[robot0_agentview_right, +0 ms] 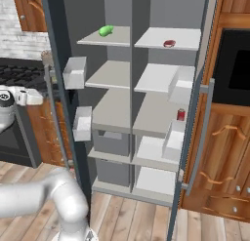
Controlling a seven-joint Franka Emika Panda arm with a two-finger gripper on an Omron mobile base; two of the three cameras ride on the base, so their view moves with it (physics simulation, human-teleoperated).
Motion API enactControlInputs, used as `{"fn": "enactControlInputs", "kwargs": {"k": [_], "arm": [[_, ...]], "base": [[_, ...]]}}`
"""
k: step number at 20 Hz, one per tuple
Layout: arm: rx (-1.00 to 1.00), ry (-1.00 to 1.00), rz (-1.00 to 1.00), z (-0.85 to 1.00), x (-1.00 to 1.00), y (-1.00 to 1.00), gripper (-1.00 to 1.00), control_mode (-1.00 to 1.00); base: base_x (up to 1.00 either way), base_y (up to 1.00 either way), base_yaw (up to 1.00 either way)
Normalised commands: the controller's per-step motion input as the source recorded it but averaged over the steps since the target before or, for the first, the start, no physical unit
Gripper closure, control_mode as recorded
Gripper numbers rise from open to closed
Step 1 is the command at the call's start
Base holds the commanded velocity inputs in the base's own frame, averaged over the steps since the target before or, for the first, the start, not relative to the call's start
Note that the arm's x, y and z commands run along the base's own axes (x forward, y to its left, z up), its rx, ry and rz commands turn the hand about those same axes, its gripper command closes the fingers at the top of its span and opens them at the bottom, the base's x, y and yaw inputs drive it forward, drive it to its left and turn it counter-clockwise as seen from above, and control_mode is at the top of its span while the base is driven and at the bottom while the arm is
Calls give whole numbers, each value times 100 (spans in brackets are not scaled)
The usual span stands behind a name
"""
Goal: Pick up the frozen steak from the freezer, place it on any shelf in the fridge, and close the fridge and freezer doors when done.
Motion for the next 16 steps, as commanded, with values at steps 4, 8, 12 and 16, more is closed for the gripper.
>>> {"fn": "enactControlInputs", "kwargs": {"k": [4, 8, 12, 16], "arm": [[2, -8, 0, 0, 35, -100, -100, -100], [2, -9, 0, 0, 47, -100, -100, -100], [2, -6, 0, 0, 73, -81, -100, -100], [3, -7, 0, 1, 83, -64, -100, -100]], "base": [[0, 0, 0], [0, 0, 0], [0, 0, 0], [0, 0, 0]]}}
